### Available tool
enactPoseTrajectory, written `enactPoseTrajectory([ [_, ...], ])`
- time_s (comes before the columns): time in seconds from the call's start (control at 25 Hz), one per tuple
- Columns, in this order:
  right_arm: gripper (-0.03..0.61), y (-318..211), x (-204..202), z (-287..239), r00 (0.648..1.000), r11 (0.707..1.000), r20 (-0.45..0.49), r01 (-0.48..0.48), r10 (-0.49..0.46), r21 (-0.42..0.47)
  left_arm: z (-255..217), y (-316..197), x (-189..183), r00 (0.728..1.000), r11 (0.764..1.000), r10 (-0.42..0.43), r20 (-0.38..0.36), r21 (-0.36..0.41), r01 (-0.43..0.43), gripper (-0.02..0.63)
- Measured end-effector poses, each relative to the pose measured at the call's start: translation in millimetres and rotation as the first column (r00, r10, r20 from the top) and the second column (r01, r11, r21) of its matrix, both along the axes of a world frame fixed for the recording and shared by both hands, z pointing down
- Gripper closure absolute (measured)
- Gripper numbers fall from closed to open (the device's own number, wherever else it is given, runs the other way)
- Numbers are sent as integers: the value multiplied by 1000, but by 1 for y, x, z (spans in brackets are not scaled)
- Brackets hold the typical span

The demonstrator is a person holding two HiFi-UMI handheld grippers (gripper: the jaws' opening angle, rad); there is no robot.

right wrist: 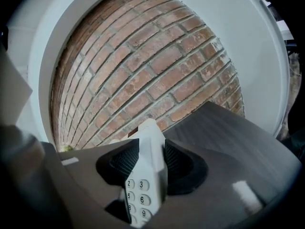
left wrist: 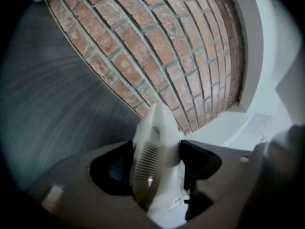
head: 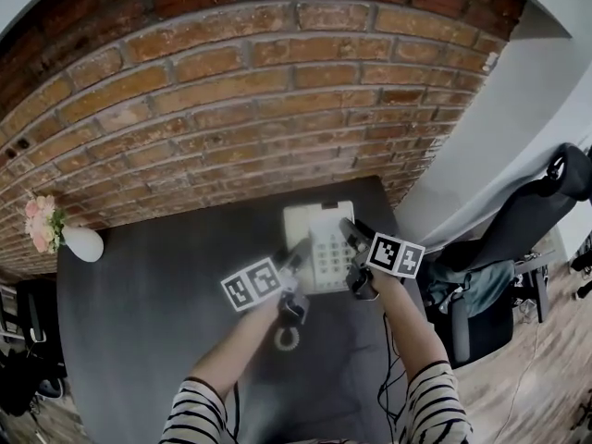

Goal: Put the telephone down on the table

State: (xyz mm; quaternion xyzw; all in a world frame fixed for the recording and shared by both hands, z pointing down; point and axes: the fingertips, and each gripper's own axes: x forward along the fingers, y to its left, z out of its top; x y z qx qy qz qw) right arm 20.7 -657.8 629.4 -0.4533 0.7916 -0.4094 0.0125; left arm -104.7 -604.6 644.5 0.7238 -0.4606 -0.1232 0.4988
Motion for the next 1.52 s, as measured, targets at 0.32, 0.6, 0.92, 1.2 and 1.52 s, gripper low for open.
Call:
enactPoseTrajectory([
  [0.32, 423, -37, -13, 16, 998, 999, -20, 51, -51, -15, 14, -30, -11, 998, 998, -60, -27, -26, 60, 304],
  [0.6, 422, -54, -18, 32, 998, 997, -22, 65, -66, -33, 26, -44, -15, 996, 995, -81, -21, -52, 80, 305],
  [0.92, 422, -64, -18, 49, 997, 996, -30, 68, -70, -65, 35, -52, -16, 994, 991, -104, -46, -93, 99, 314],
  [1.2, 413, -63, -15, 49, 998, 998, -28, 49, -50, -42, 33, -50, -21, 984, 992, -112, -135, -80, 102, 316],
  [1.52, 414, -54, -5, 45, 1000, 1000, -29, -13, 12, -13, 23, -44, -21, 987, 996, -86, -138, -10, 85, 302],
])
